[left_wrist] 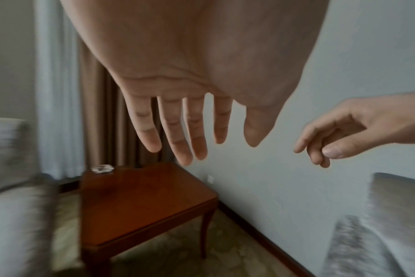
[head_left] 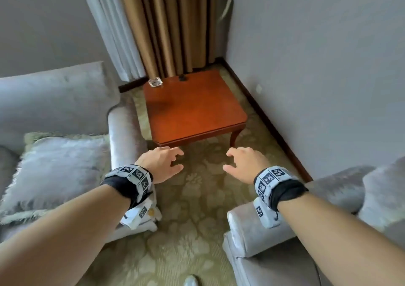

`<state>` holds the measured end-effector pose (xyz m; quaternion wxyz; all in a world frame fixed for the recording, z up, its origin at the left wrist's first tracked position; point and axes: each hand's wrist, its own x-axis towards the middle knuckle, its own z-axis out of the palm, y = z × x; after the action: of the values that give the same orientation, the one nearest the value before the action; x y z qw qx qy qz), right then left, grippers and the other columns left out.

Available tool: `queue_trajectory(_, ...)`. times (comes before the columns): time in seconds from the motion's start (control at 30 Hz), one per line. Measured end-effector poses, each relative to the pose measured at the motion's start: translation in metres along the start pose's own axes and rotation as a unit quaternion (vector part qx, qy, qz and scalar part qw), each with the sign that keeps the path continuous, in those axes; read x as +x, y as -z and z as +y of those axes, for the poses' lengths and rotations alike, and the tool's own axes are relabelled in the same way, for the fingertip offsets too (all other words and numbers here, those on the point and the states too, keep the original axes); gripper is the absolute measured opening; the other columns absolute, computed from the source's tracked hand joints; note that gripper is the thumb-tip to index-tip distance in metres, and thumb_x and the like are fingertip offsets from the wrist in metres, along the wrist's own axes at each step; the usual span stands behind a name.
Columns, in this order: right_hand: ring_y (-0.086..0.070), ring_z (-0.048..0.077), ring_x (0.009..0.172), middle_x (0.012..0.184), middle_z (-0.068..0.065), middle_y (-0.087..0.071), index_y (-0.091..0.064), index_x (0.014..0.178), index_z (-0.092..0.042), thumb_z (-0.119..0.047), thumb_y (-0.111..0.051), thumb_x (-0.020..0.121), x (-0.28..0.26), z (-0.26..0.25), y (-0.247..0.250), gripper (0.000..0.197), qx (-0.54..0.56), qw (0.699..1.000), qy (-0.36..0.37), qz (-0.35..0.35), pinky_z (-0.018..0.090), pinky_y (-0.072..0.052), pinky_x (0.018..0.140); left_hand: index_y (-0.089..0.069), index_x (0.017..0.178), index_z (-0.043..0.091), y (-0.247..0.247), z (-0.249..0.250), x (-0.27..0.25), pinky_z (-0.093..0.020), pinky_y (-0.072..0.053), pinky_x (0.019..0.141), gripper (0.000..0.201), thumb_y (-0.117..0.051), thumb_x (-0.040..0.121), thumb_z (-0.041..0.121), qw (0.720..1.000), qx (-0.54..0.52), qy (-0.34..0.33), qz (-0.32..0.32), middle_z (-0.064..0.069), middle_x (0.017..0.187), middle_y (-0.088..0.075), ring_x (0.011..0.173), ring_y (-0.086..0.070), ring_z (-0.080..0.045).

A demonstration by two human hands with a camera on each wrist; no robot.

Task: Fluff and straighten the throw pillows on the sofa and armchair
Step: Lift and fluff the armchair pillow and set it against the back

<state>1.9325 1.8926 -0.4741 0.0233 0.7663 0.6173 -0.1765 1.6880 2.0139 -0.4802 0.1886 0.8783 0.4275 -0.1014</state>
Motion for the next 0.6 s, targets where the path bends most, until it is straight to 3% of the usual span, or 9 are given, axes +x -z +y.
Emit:
queue_trajectory(0.2, -0.061, 0.025, 0.116, 0.127, -0.001, -0.064, -0.051, 0.139, -0.025, -0.050, -0.050, 0.098, 0.087, -0.175, 0.006, 0.049, -0.054, 0.988, 0.140, -0.038, 0.040, -0.045, 0.096, -0.053, 0.135, 0.041, 0.025, -0.168, -0.085, -0.037, -0.058, 0.085, 0.043, -0.052, 0.094, 0.054, 0.989, 0.006, 0.144, 0.021, 0.009, 0.123, -0.067, 0.103, -0.066, -0.016)
queue_trajectory(0.3, -0.061, 0.028, 0.116, 0.130, 0.002, -0.064, -0.051, 0.138, -0.025, -0.052, -0.051, 0.097, 0.124, -0.251, 0.003, 0.050, -0.106, 0.971, 0.207, -0.049, 0.044, -0.048, 0.099, -0.054, 0.133, 0.042, 0.030, -0.225, -0.125, -0.035, -0.058, 0.084, 0.040, -0.054, 0.095, 0.051, 0.980, -0.005, 0.199, 0.027, 0.008, 0.124, -0.068, 0.100, -0.068, -0.017)
queue_trajectory(0.4, -0.062, 0.029, 0.117, 0.131, 0.005, -0.064, -0.052, 0.138, -0.025, -0.052, -0.053, 0.095, 0.155, -0.320, 0.002, 0.051, -0.141, 0.954, 0.258, -0.060, 0.045, -0.050, 0.098, -0.051, 0.138, 0.041, 0.034, -0.274, -0.153, -0.036, -0.055, 0.092, 0.045, -0.055, 0.094, 0.052, 0.968, -0.026, 0.249, 0.017, 0.007, 0.127, -0.068, 0.109, -0.066, -0.019)
queue_trajectory(0.6, -0.061, 0.032, 0.118, 0.132, 0.007, -0.063, -0.052, 0.139, -0.025, -0.052, -0.054, 0.095, 0.224, -0.445, 0.001, 0.051, -0.178, 0.917, 0.347, -0.078, 0.043, -0.049, 0.097, -0.051, 0.139, 0.039, 0.051, -0.375, -0.167, -0.031, -0.051, 0.092, 0.045, -0.055, 0.095, 0.050, 0.943, -0.051, 0.327, 0.030, 0.009, 0.124, -0.070, 0.115, -0.064, -0.018)
